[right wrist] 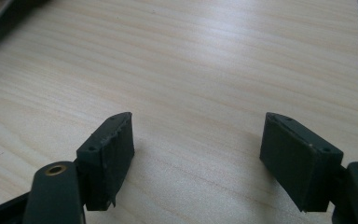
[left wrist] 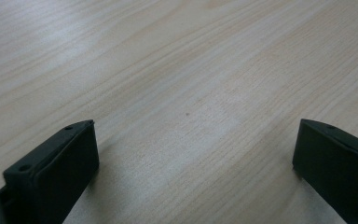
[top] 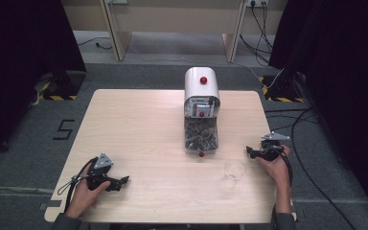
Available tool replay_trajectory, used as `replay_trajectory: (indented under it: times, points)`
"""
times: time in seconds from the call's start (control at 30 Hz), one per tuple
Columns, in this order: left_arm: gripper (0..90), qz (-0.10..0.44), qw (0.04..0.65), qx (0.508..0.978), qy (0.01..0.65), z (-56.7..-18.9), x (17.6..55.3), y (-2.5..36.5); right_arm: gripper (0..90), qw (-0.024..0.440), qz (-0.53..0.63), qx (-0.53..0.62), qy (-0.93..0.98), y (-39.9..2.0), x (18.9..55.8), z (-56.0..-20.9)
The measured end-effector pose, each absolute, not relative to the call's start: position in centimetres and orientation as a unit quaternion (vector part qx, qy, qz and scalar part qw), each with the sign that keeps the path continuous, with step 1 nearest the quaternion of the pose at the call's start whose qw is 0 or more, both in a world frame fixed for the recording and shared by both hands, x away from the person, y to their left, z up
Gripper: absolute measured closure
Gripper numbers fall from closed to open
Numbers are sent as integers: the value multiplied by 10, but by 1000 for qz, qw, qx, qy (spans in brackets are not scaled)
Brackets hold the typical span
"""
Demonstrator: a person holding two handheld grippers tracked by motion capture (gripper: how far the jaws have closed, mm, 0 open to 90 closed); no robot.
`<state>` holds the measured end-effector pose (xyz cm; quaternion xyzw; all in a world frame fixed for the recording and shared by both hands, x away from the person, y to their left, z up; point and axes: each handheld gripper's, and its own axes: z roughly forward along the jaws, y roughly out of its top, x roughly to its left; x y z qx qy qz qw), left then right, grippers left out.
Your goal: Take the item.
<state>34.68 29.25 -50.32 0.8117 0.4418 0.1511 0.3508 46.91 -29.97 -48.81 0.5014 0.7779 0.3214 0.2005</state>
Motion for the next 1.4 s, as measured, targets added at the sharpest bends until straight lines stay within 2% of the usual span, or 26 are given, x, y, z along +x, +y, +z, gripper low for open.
replay_trajectory:
  times: [0.37,0.5,0.63,0.67,0.8,1.07,1.4]
  points:
    - [0,151,351,812,442,-503,347,292,276,204,320,498,780,-298,470,-488]
    - [0,151,351,812,442,-503,347,292,323,199,320,495,783,-297,469,-487]
    - [0,151,351,812,442,-503,347,292,351,212,316,487,786,-296,467,-475]
    - [0,151,351,812,442,-503,347,292,394,217,331,479,783,-293,464,-461]
    - [0,151,351,812,442,-503,347,293,424,229,344,453,790,-283,457,-437]
    - [0,151,351,812,442,-503,347,293,430,240,346,419,804,-263,451,-412]
    - [0,151,351,812,442,-503,347,293,469,225,374,367,822,-234,448,-388]
